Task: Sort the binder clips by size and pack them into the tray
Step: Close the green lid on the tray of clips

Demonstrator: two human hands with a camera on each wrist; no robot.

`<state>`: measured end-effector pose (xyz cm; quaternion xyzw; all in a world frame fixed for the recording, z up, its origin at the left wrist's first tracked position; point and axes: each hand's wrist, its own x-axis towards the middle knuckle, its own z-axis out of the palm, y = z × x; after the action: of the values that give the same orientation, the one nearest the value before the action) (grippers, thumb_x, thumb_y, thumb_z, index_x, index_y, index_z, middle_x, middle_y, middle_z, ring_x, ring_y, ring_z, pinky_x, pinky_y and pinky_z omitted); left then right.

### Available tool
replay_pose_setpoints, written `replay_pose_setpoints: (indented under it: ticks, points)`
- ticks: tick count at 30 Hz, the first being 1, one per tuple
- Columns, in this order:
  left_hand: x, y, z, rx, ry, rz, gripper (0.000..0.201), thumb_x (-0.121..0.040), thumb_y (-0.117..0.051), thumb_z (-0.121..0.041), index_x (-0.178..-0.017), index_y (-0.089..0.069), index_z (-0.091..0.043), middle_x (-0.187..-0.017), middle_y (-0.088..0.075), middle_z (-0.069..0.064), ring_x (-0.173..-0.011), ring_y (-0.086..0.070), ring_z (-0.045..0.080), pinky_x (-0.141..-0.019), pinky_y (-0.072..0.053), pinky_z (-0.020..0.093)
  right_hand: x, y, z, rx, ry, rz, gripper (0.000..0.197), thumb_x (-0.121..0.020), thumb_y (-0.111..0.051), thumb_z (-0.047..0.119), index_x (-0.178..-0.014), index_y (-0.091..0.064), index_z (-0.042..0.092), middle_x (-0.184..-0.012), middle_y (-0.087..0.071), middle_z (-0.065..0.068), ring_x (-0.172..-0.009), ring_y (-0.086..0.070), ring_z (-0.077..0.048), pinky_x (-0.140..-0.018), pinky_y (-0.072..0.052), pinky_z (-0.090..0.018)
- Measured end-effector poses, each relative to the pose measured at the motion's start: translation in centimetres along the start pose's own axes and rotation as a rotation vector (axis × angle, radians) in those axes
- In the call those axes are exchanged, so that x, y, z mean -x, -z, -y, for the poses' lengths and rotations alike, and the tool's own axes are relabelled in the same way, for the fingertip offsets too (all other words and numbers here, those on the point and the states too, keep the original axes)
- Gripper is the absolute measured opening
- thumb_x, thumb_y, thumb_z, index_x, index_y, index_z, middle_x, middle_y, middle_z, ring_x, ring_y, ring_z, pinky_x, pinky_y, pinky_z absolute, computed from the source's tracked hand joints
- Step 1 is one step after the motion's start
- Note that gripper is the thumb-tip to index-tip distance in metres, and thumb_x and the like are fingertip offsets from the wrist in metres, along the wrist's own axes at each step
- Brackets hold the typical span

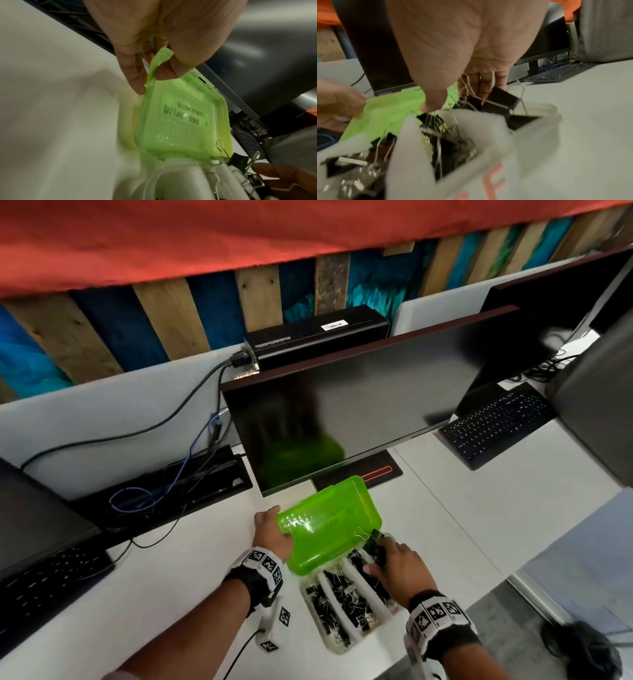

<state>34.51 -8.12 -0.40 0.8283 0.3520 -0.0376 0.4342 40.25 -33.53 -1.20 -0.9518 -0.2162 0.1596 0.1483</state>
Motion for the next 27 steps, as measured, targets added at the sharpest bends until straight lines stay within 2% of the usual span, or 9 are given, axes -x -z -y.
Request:
replay_pose_setpoints:
  ticks: [5, 8, 11, 14, 18, 19, 21, 24, 27]
  points:
    - [2.0, 1.0, -0.8, 0.06, -0.202, 0.011, 0.05, -0.072, -0.051, 0.012, -0.114, -0.055, -0.016, -0.111, -0.037, 0.0, -0.105, -0.053, 0.018, -0.091, -0.028, 0.006, 1.5, -2.0, -1.4, -0.056, -0.055, -0.05, 0.064, -0.085, -0.028, 0.065, -0.129, -0.037, 0.02, -0.134, -0.046, -0.002, -0.123, -0.039, -0.022, -0.102, -0.032, -0.042]
    - [4.4, 0.9, -1.0, 0.062, -0.427, 0.064, 0.045, -0.067, -0.057, 0.005, -0.1, -0.051, -0.025, -0.11, -0.043, -0.005, -0.102, -0.052, 0.01, -0.093, -0.039, 0.015, 0.9, -2.2, -1.7, -0.076, -0.155, -0.106, 0.046, -0.091, -0.039, 0.052, -0.12, -0.051, 0.018, -0.146, -0.033, -0.005, -0.129, -0.031, -0.027, -0.101, -0.035, -0.046]
    - [7.2, 0.1, -0.9, -0.018, -0.614, 0.23, 0.048, -0.064, -0.062, -0.01, -0.104, -0.046, -0.03, -0.118, -0.042, -0.014, -0.106, -0.05, 0.002, -0.093, -0.042, 0.017, 0.2, -2.0, -1.9, -0.208, -0.208, -0.07, 0.048, -0.088, -0.055, 0.045, -0.123, -0.051, 0.013, -0.137, -0.044, -0.011, -0.122, -0.038, -0.033, -0.099, -0.038, -0.043]
    - [9.2, -0.8, -0.6, -0.138, -0.727, 0.303, 0.056, -0.064, -0.064, -0.021, -0.115, -0.045, -0.031, -0.127, -0.041, -0.018, -0.11, -0.048, 0.0, -0.095, -0.038, 0.013, 0.5, -1.1, -2.8, -0.548, -0.174, 0.002, 0.063, -0.07, -0.072, 0.037, -0.125, -0.045, 0.023, -0.125, -0.055, -0.005, -0.115, -0.051, -0.026, -0.097, -0.044, -0.045]
    - [10.7, -2.0, 0.5, -0.298, -0.81, 0.366, 0.068, -0.067, -0.065, -0.04, -0.129, -0.037, -0.037, -0.138, -0.035, -0.018, -0.124, -0.038, 0.002, -0.103, -0.024, 0.018, 1.9, 0.0, -6.1, -0.946, -0.33, -0.026, 0.075, -0.079, -0.061, -0.003, -0.142, -0.028, 0.02, -0.13, -0.053, -0.003, -0.108, -0.055, -0.02, -0.081, -0.049, -0.033]
    - [10.9, -2.3, 0.9, -0.343, -0.826, 0.405, 0.069, -0.069, -0.064, -0.045, -0.132, -0.035, -0.038, -0.14, -0.032, -0.018, -0.128, -0.034, 0.002, -0.106, -0.022, 0.021, 2.4, 0.2, -7.1, -0.967, -0.377, -0.056, 0.07, -0.082, -0.061, 0.002, -0.142, -0.03, 0.02, -0.129, -0.055, -0.001, -0.104, -0.057, -0.016, -0.082, -0.047, -0.029]
    - [11.4, -3.0, 1.7, -0.445, -0.862, 0.499, 0.066, -0.075, -0.062, -0.048, -0.134, -0.034, -0.039, -0.145, -0.027, -0.018, -0.133, -0.028, 0.005, -0.109, -0.018, 0.026, 3.1, 0.1, -8.8, -0.973, -0.446, -0.094, 0.056, -0.078, -0.066, 0.037, -0.13, -0.05, 0.025, -0.12, -0.063, 0.006, -0.105, -0.061, -0.006, -0.088, -0.048, -0.02]
    - [11.7, -3.8, 2.4, -0.53, -0.912, 0.521, 0.058, -0.079, -0.06, -0.045, -0.132, -0.038, -0.037, -0.147, -0.025, -0.015, -0.134, -0.028, 0.011, -0.111, -0.02, 0.031, 4.0, 0.1, -8.4, -1.016, -0.443, -0.146, 0.021, -0.093, -0.048, 0.02, -0.103, -0.066, 0.025, -0.116, -0.067, -0.008, -0.111, -0.06, -0.022, -0.097, -0.047, -0.032]
    - [11.8, -4.3, 2.6, -0.584, -0.93, 0.515, 0.055, -0.079, -0.058, -0.045, -0.13, -0.039, -0.036, -0.147, -0.024, -0.014, -0.135, -0.028, 0.011, -0.11, -0.023, 0.034, 4.9, 0.5, -6.1, -0.813, -0.337, -0.071, 0.024, -0.092, -0.054, 0.037, -0.113, -0.06, 0.029, -0.11, -0.066, -0.001, -0.103, -0.058, -0.016, -0.092, -0.042, -0.031]
